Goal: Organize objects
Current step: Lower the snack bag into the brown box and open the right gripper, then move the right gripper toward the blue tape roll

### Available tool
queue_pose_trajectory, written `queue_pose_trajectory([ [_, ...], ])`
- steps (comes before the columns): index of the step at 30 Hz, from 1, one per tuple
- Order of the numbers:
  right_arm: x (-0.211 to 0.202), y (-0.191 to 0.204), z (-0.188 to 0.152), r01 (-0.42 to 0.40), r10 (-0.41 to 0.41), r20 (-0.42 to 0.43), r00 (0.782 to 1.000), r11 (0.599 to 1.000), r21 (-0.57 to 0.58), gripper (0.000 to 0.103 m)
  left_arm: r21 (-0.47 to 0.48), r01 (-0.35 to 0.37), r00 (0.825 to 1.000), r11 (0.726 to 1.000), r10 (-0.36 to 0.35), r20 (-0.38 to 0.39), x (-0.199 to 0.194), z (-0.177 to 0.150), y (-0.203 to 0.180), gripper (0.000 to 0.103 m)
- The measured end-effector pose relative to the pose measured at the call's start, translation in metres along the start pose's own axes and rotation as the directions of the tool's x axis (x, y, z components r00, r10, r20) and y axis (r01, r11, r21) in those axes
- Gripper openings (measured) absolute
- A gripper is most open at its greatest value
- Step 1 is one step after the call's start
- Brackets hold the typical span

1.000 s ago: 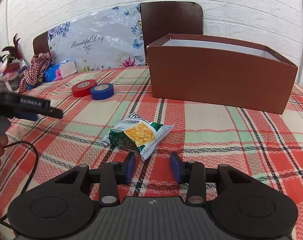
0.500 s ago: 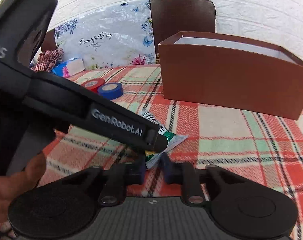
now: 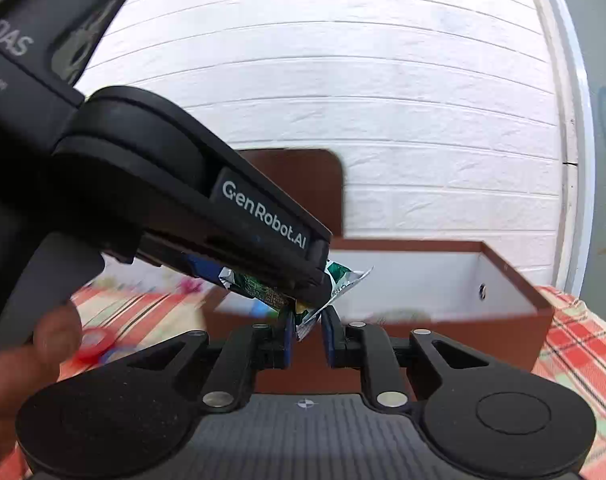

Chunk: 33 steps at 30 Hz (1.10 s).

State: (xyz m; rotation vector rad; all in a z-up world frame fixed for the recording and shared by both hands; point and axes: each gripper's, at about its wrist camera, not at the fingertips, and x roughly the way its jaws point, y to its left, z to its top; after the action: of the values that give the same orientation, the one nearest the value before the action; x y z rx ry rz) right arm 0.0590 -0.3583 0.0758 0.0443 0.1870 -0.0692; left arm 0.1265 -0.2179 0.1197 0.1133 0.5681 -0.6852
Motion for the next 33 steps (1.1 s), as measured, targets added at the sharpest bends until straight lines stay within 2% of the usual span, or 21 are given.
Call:
queue_pose_trajectory([
  [1, 0.013, -0.004, 0.003, 0.014, -0.014, 0.002, 1.000, 1.000, 0.002, 0.021, 0.021, -0.018, 1.000, 1.000, 0.018, 0.008, 0.010, 0.006, -0.003, 0.054],
  [2, 0.028, -0.007, 0.005, 0.029, -0.029, -0.005, 1.000, 1.000, 0.005, 0.027, 0.039, -0.044, 0.999, 0.998, 0.044, 0.010, 0.021, 0.011, -0.003, 0.068],
  [3, 0.045, -0.010, 0.006, 0.043, -0.043, -0.033, 0.999, 0.999, 0.002, 0.032, 0.049, -0.087, 0.996, 0.995, 0.087, 0.005, 0.034, 0.014, -0.003, 0.074],
  [4, 0.062, -0.012, 0.006, 0.060, -0.060, -0.071, 0.996, 0.998, -0.002, 0.039, 0.052, -0.129, 0.992, 0.990, 0.130, -0.008, 0.044, 0.016, -0.001, 0.074],
  [5, 0.070, -0.016, 0.005, 0.070, -0.070, -0.064, 0.996, 0.997, 0.010, 0.048, 0.047, -0.159, 0.987, 0.986, 0.160, -0.032, 0.054, 0.016, 0.002, 0.073],
  [6, 0.072, -0.020, 0.005, 0.071, -0.069, -0.056, 0.996, 0.997, 0.032, 0.048, 0.025, -0.172, 0.984, 0.985, 0.174, -0.049, 0.058, 0.016, 0.006, 0.074],
  [8, 0.070, -0.021, 0.005, 0.069, -0.067, -0.056, 0.996, 0.997, 0.026, 0.050, -0.022, -0.137, 0.989, 0.990, 0.135, -0.051, 0.054, 0.012, 0.014, 0.074],
  [11, 0.052, -0.014, -0.002, 0.081, -0.081, -0.007, 0.997, 0.997, -0.005, 0.053, -0.011, -0.129, 0.991, 0.992, 0.129, -0.030, 0.040, 0.002, 0.012, 0.079],
  [14, 0.026, -0.004, -0.009, 0.100, -0.099, 0.044, 0.994, 0.995, -0.018, 0.054, 0.003, -0.132, 0.991, 0.991, 0.132, -0.004, 0.020, -0.007, 0.004, 0.078],
  [18, -0.008, 0.008, -0.022, 0.099, -0.099, 0.050, 0.994, 0.995, -0.013, 0.055, 0.002, -0.135, 0.991, 0.991, 0.135, 0.002, -0.005, -0.023, -0.005, 0.078],
  [22, -0.028, 0.018, -0.036, 0.056, -0.056, -0.033, 0.998, 0.998, 0.004, 0.056, -0.002, -0.195, 0.980, 0.981, 0.195, -0.049, -0.020, -0.044, -0.006, 0.078],
  [26, -0.042, 0.024, -0.057, 0.008, 0.000, -0.163, 0.987, 0.999, 0.048, 0.056, -0.014, -0.265, 0.958, 0.964, 0.262, -0.116, -0.027, -0.068, 0.005, 0.078],
  [33, -0.045, 0.024, -0.065, 0.008, 0.009, -0.225, 0.974, 0.997, 0.078, 0.056, -0.054, -0.355, 0.915, 0.933, 0.336, -0.222, -0.036, -0.110, 0.029, 0.078],
])
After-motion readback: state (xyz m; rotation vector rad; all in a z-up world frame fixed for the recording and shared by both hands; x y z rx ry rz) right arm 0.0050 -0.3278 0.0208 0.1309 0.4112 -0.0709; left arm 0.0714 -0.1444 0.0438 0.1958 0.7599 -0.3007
